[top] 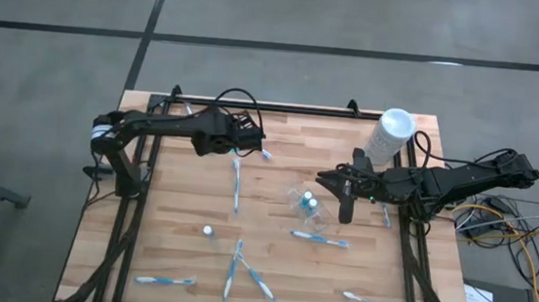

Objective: Pick & Place toothbrushing station
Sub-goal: Put the blue mouthwash into the middle section of the transparent organizer

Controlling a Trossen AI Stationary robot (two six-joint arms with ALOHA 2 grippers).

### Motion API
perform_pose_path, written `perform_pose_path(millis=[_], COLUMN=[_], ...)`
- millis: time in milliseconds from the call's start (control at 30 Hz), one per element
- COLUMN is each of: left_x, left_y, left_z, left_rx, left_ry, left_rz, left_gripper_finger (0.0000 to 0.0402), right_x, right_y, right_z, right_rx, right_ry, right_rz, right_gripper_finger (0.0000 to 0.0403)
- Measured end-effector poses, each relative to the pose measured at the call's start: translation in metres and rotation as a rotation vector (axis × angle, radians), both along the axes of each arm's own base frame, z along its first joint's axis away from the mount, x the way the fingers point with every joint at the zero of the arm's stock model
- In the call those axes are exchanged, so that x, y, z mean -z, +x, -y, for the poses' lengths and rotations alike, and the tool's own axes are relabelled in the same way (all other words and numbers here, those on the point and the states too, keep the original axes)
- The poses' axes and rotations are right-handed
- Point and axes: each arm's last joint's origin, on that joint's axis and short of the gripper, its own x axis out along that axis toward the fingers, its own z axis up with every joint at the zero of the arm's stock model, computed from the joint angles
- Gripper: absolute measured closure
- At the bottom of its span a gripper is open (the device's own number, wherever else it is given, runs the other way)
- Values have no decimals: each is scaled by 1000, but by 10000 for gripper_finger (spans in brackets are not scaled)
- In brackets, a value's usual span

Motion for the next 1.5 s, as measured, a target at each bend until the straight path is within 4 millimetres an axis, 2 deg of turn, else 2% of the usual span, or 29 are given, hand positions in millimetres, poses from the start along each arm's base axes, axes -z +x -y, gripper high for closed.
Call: perform_pose_path(millis=[633,867,1200,1500], left_x=[-2,-7,-17,-20], left_y=[2,8,15,18], left_z=[23,36,52,57], left_rx=[126,243,292,441], left_ry=[-56,-38,66,175], left_rz=[-82,-114,-83,-246], left_gripper_finger=[296,296,296,296], right_x=[0,0,0,0], right_y=[0,0,0,0], right_z=[0,0,0,0], right_rx=[0,0,0,0], right_ry=[0,0,0,0], right_rz=[0,0,0,0], right_gripper_finger=[335,335,335,335])
